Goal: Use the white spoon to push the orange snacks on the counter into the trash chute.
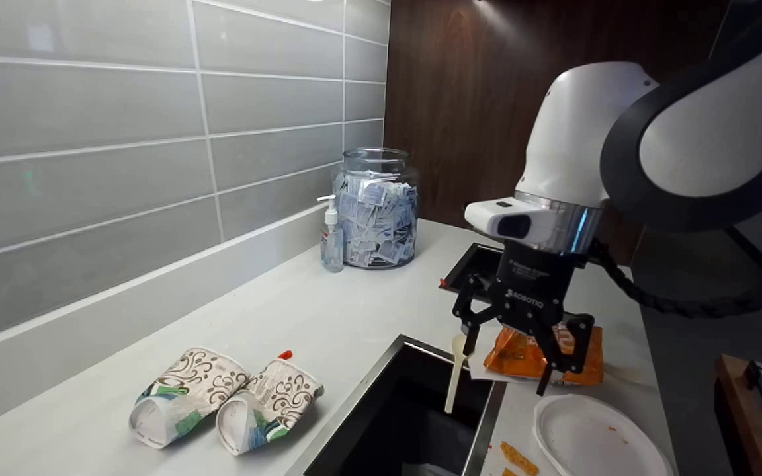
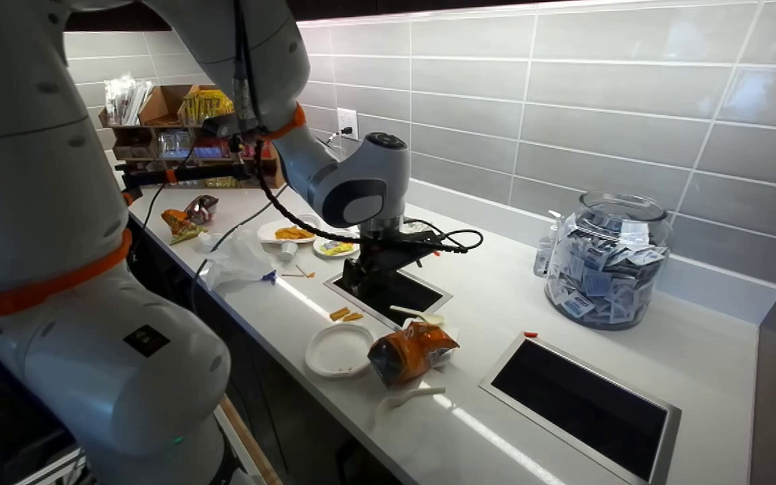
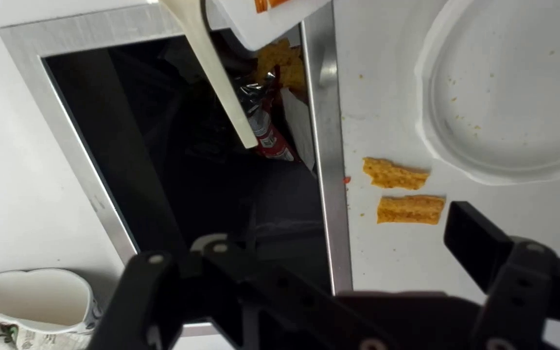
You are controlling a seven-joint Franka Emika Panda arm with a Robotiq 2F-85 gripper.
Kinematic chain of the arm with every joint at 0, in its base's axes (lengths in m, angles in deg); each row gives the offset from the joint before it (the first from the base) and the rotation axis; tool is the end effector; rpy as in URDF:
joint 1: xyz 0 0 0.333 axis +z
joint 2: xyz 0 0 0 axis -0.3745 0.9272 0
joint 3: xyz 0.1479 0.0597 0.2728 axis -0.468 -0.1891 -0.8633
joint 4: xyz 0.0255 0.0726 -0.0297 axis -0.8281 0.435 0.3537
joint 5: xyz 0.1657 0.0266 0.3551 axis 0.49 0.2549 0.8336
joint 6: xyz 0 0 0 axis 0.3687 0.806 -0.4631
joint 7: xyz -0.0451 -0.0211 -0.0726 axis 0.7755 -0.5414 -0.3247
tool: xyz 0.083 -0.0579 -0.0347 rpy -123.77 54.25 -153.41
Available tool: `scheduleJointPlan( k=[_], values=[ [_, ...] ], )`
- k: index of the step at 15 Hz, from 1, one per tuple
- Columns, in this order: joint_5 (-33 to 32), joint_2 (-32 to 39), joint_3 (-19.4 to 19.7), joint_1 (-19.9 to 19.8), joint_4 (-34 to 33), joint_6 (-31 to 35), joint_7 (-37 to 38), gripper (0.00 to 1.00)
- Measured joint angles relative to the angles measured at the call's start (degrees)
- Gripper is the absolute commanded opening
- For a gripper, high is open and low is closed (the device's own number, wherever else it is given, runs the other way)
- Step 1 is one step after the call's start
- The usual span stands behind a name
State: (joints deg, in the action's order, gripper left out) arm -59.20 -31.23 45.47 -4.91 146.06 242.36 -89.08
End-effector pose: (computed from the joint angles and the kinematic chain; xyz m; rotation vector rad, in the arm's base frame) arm 0.4239 0.1086 0.2603 -2.2162 -2.0500 -0.2749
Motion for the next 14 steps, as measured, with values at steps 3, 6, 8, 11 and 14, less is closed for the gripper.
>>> scheduleJointPlan(
  k=[3, 6, 8, 11, 14],
  values=[
    [1.79, 2.75, -2.1, -1.75, -1.8, -1.09, -2.47, 1.0],
    [1.94, 3.46, -2.27, -2.01, -2.32, -1.12, -2.92, 1.0],
    [1.8, 3.47, -3.8, -3.43, -2.33, -1.11, -2.84, 1.0],
    [1.64, 4.2, -6.15, -5.15, -2.34, 0.5, -2.89, 1.0],
    [0.23, 5.74, -7.78, -6.16, -2.35, 3.63, -2.87, 1.0]
  ],
)
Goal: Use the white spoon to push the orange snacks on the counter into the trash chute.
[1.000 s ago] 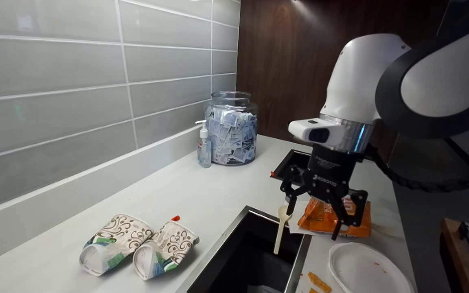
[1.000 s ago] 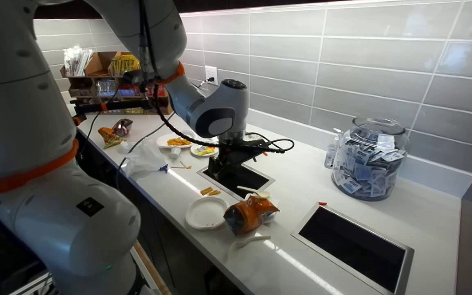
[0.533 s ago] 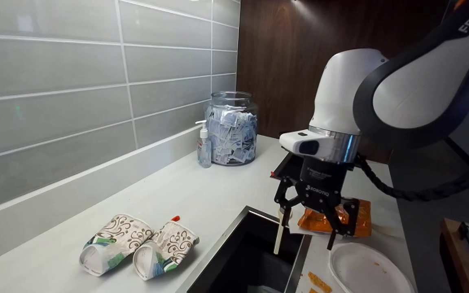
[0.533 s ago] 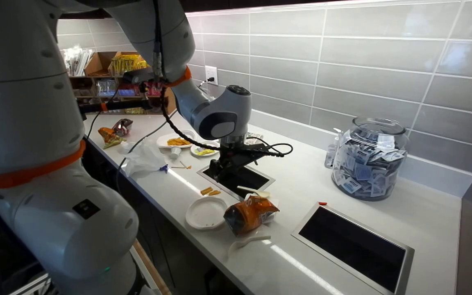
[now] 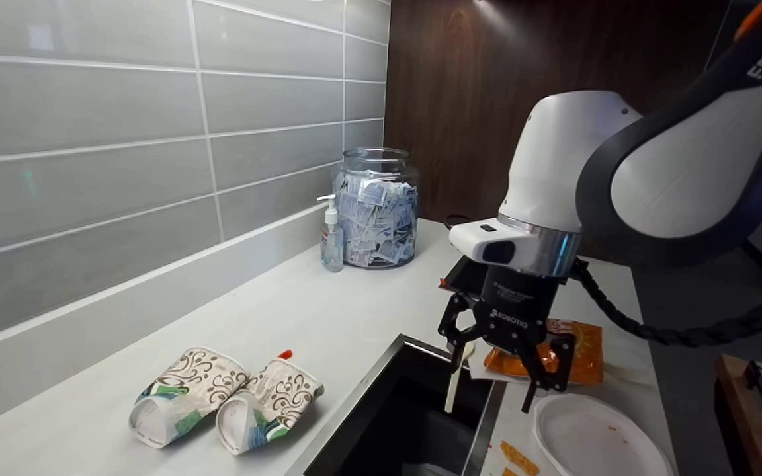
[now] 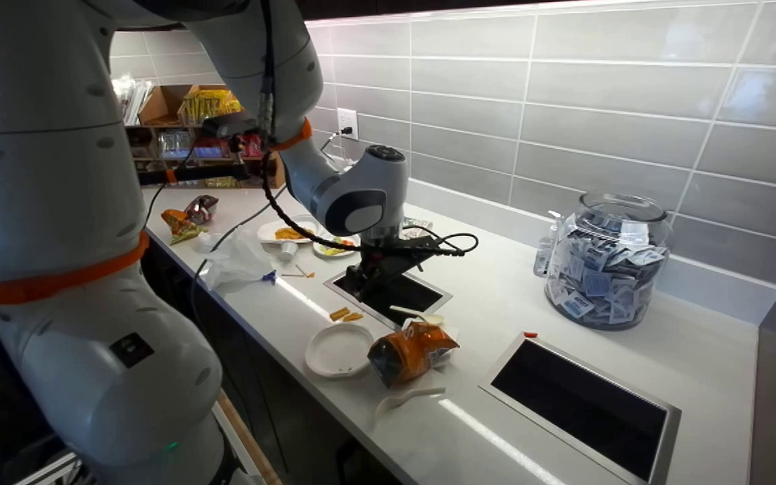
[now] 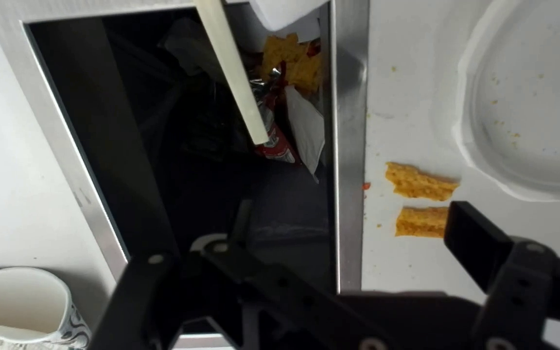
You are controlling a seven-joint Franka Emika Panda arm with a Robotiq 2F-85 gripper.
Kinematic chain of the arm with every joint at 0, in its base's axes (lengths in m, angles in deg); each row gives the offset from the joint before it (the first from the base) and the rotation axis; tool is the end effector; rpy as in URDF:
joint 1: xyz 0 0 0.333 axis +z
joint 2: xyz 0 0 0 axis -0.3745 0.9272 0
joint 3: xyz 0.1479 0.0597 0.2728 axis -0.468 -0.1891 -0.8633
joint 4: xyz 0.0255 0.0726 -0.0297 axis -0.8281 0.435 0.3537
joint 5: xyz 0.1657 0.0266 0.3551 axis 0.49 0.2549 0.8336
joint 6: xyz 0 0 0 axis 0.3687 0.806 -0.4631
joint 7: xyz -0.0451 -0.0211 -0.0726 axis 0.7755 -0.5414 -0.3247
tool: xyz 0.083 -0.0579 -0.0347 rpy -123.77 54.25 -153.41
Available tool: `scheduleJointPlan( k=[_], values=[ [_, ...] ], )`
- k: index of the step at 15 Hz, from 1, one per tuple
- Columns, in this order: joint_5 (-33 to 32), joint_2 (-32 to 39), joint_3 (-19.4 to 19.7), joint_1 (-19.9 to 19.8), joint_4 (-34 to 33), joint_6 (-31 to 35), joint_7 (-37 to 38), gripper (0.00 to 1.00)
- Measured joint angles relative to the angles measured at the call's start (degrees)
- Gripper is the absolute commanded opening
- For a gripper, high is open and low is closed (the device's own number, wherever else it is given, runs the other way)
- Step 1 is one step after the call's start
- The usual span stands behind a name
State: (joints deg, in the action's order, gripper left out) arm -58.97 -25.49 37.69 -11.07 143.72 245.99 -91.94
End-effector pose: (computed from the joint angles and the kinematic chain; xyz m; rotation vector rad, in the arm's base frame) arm 0.4343 0.1219 0.2360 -2.1607 -2.1274 -0.2700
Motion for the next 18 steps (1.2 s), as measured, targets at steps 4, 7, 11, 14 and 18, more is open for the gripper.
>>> scheduleJointPlan(
  k=[4, 7, 11, 14, 18],
  values=[
    [-5.5, 2.16, -0.69, -1.72, -0.02, 3.53, 1.05, 1.0],
    [-8.45, 3.55, -1.06, -3.22, -0.22, 5.68, 1.95, 1.0],
    [-8.89, 5.78, -2.76, -5.45, -1.42, 7.78, 2.08, 1.0],
    [-10.38, 7.51, -3.54, -6.75, -2.52, 8.2, 2.69, 1.0],
    [-13.97, 9.6, -3.63, -8.06, -3.58, 9.4, 4.31, 1.0]
  ],
)
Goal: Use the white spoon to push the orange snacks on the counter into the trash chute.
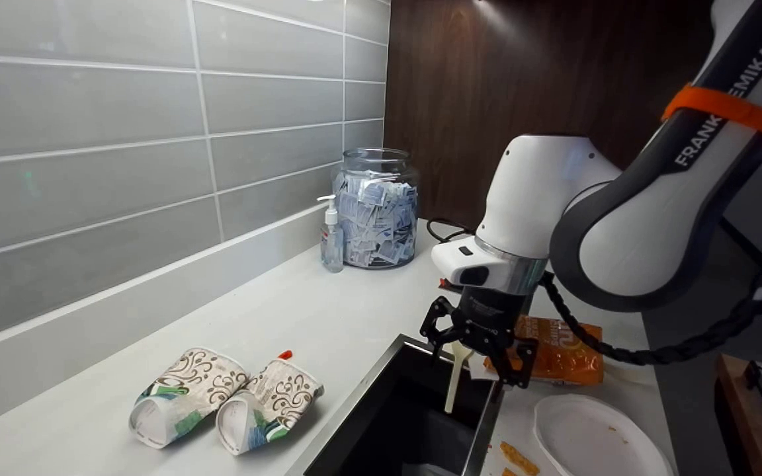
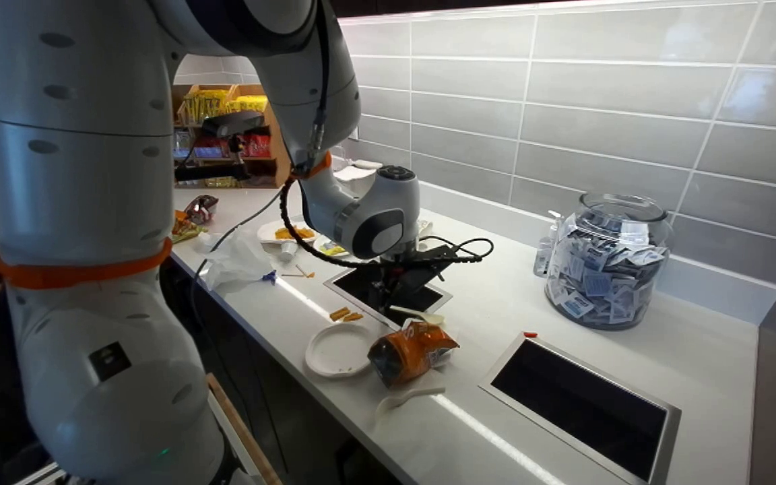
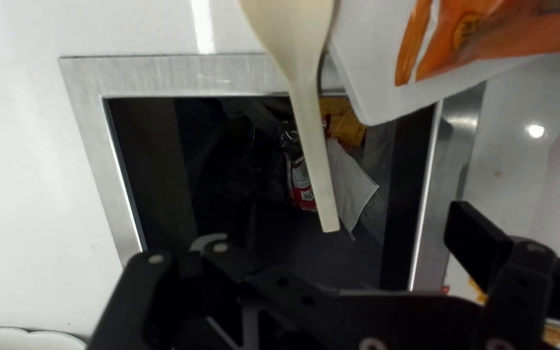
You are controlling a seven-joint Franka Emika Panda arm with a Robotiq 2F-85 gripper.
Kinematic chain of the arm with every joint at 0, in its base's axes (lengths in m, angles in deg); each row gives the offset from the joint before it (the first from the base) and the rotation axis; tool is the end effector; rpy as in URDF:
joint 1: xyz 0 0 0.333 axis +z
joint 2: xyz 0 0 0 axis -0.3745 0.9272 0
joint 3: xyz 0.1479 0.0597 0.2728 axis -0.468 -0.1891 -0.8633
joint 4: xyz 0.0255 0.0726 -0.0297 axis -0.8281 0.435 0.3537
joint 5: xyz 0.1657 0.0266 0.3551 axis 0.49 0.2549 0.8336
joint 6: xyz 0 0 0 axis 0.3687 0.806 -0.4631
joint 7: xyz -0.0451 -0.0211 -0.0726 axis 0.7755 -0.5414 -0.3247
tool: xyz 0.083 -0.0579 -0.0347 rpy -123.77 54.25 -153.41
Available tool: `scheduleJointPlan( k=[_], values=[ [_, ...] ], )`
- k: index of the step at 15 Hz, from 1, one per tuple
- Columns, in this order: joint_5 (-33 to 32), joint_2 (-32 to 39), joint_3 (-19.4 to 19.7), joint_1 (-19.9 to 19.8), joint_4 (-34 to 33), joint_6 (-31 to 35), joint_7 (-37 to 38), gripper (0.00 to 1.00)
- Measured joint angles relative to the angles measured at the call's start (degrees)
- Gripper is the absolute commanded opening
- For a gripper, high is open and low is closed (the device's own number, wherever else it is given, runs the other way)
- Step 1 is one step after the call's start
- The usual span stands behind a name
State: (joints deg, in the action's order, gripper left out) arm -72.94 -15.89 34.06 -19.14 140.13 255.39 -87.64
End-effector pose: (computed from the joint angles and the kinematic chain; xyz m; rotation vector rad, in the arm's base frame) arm 0.4649 0.1018 0.1978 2.1638 2.2468 0.2689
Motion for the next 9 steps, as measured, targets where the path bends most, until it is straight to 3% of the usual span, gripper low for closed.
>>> scheduleJointPlan(
  k=[7, 9],
  values=[
    [-5.4, 3.01, -0.31, -1.83, -1.37, 2.68, 3.05, 0.99],
    [-6.99, 3.76, -0.31, -2.2, -1.84, 2.68, 4.12, 0.9]
  ],
)
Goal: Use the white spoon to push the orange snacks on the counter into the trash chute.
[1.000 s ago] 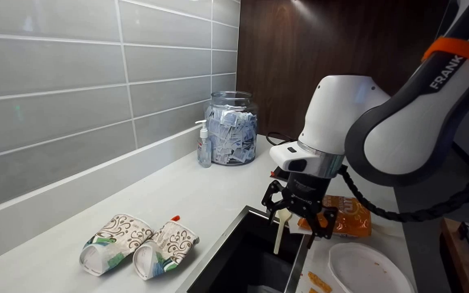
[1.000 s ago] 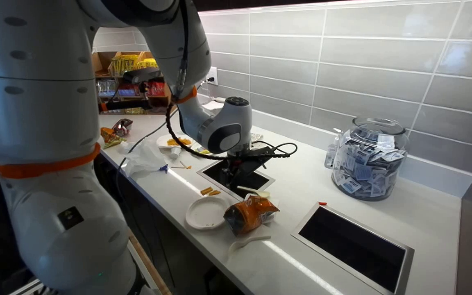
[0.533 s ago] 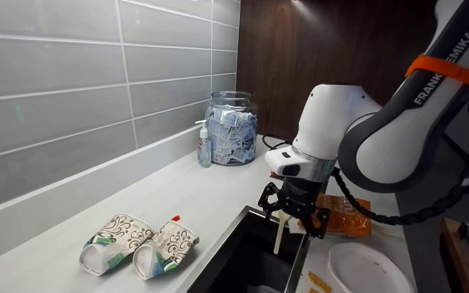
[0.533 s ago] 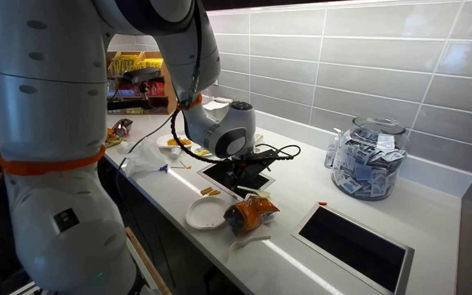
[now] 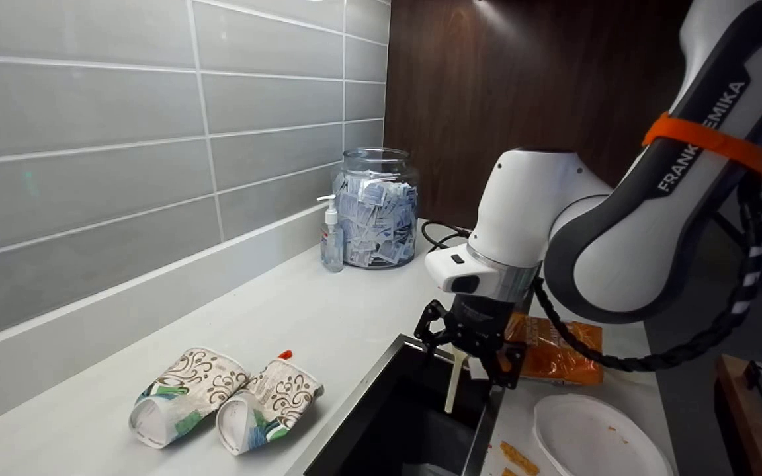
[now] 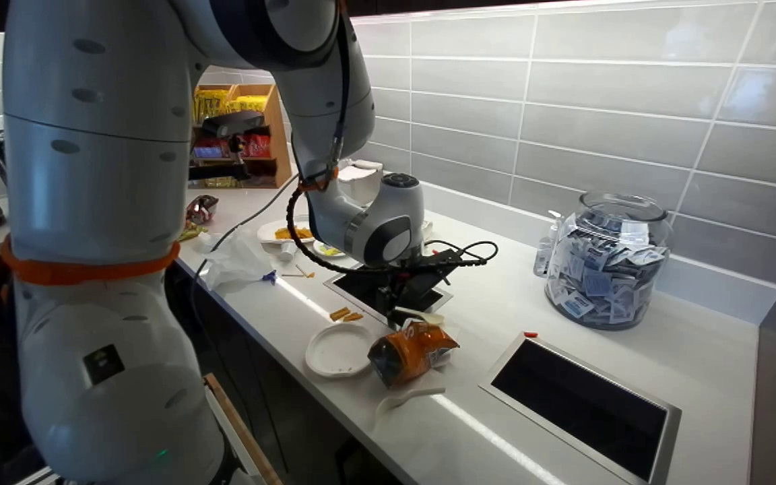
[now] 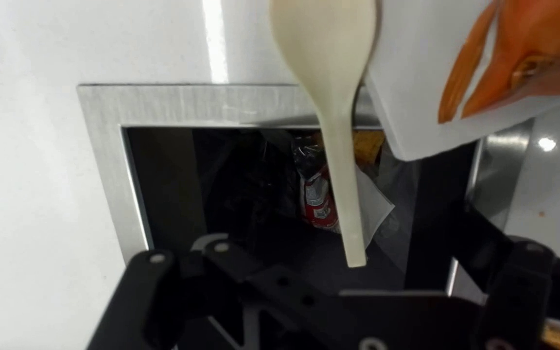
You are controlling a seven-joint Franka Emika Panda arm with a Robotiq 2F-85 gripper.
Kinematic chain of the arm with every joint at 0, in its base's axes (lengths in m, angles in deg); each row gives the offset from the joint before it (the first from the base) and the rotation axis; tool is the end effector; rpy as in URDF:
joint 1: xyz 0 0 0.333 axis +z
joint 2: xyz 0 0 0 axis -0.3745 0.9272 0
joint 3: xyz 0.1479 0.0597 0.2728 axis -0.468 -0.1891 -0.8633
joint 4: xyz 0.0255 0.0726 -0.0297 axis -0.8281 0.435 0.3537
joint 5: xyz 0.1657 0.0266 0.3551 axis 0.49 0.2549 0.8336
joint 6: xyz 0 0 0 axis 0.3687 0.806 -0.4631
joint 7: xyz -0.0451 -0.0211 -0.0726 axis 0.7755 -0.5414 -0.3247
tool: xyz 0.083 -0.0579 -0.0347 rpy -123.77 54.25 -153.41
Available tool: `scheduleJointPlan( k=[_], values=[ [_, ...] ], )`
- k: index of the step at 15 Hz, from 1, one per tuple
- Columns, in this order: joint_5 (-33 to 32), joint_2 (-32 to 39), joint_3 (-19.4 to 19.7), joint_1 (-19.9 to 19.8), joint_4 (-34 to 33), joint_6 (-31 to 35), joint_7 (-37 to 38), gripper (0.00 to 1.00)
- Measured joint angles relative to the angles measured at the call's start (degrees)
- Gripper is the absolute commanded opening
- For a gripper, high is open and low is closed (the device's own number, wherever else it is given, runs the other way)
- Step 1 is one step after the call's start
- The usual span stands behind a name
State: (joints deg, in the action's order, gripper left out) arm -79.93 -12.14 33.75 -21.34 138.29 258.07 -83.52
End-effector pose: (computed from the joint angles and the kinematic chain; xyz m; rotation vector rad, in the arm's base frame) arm 0.4759 0.0962 0.1825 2.1377 2.2343 0.2649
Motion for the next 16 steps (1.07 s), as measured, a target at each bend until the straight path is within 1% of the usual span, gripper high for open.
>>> scheduleJointPlan(
  k=[1, 2, 3, 5, 8, 10, 11, 12, 13, 14, 16],
  values=[
    [-0.69, 0.32, 0.0, -0.16, -0.26, 0.0, 0.54, 0.8],
    [-1.32, 0.58, 0.0, -0.29, -0.46, 0.0, 0.92, 0.76],
    [-1.94, 0.86, 0.0, -0.4, -0.68, 0.0, 1.35, 0.74],
    [-2.95, 1.24, 0.0, -0.52, -1.05, 0.0, 1.96, 0.56],
    [-4.24, 1.61, 0.0, -0.65, -1.54, 0.0, 2.95, 0.36],
    [-4.89, 1.73, 0.0, -0.69, -1.74, 0.0, 3.44, 0.24],
    [-5.15, 1.75, 0.0, -0.72, -1.77, 0.0, 3.7, 0.23],
    [-5.4, 1.76, 0.0, -0.77, -1.8, 0.0, 3.94, 0.15],
    [-5.71, 1.76, 0.0, -0.85, -1.81, 0.0, 4.13, 0.03],
    [-6.0, 1.77, 0.01, -0.91, -1.82, 0.0, 4.3, 0.0],
    [-6.54, 1.77, 0.02, -1.06, -1.88, 0.0, 4.88, 0.03]
  ],
)
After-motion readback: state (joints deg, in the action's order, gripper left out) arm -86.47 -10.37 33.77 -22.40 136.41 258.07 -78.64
